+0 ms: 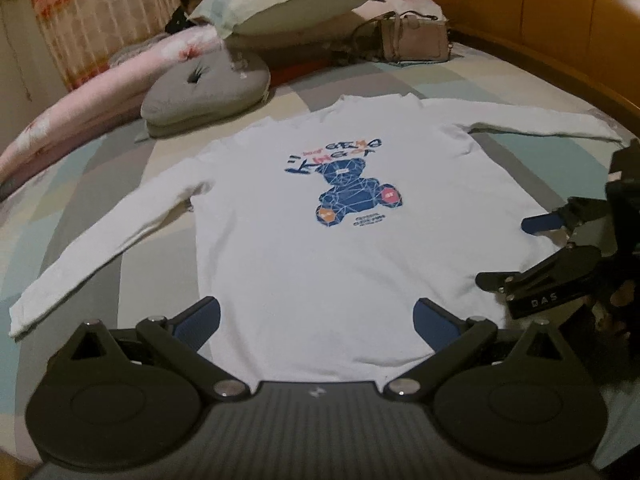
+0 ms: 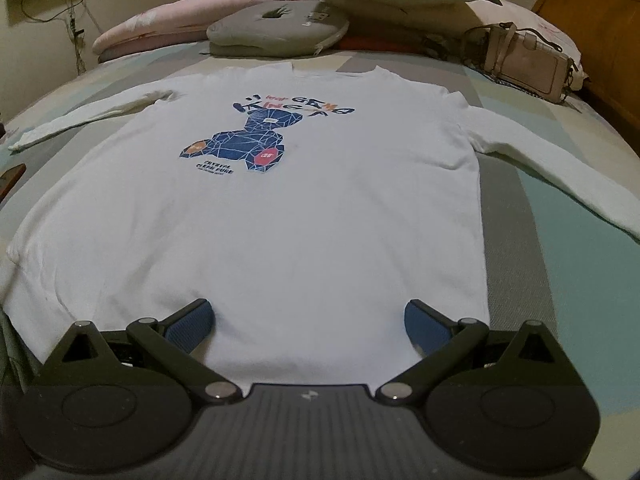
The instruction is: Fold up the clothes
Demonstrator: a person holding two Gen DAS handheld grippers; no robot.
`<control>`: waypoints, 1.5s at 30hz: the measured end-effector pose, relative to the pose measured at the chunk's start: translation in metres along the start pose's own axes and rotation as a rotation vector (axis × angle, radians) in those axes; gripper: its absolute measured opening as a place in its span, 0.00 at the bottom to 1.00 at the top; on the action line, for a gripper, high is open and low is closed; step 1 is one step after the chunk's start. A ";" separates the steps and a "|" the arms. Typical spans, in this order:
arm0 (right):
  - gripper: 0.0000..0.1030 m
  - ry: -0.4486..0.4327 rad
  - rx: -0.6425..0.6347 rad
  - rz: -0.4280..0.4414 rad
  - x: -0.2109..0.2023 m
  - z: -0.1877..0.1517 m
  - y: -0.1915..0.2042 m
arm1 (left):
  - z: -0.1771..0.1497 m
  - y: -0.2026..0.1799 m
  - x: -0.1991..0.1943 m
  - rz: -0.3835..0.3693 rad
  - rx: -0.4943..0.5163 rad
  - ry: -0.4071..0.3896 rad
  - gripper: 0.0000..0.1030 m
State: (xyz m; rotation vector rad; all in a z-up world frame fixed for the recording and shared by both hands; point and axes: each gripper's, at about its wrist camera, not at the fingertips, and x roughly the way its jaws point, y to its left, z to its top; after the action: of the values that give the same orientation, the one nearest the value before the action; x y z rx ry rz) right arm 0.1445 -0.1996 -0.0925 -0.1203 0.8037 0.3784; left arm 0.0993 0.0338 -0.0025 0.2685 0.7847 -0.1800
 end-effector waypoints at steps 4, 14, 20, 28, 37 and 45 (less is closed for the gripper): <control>1.00 -0.002 -0.018 0.006 0.000 -0.001 0.000 | -0.001 -0.005 0.003 0.001 0.012 -0.003 0.99; 1.00 0.020 -0.024 -0.004 0.001 0.002 0.001 | -0.014 -0.010 0.019 -0.039 0.014 0.005 0.99; 1.00 0.041 -0.013 -0.019 0.002 0.005 0.004 | -0.020 -0.002 0.025 -0.061 -0.016 -0.007 0.99; 1.00 0.033 -0.007 -0.026 0.002 0.004 0.005 | -0.028 0.004 0.030 -0.089 -0.033 -0.007 0.99; 1.00 -0.003 -0.007 -0.026 0.000 -0.002 0.005 | -0.026 0.001 0.049 -0.160 0.009 -0.013 0.99; 1.00 0.003 -0.022 -0.018 -0.003 -0.003 0.004 | -0.050 0.015 0.082 -0.224 -0.095 0.071 0.99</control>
State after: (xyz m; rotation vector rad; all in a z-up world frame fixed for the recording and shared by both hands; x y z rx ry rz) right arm 0.1389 -0.1979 -0.0922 -0.1488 0.8007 0.3700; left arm 0.1266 0.0585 -0.0929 0.0972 0.8913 -0.3451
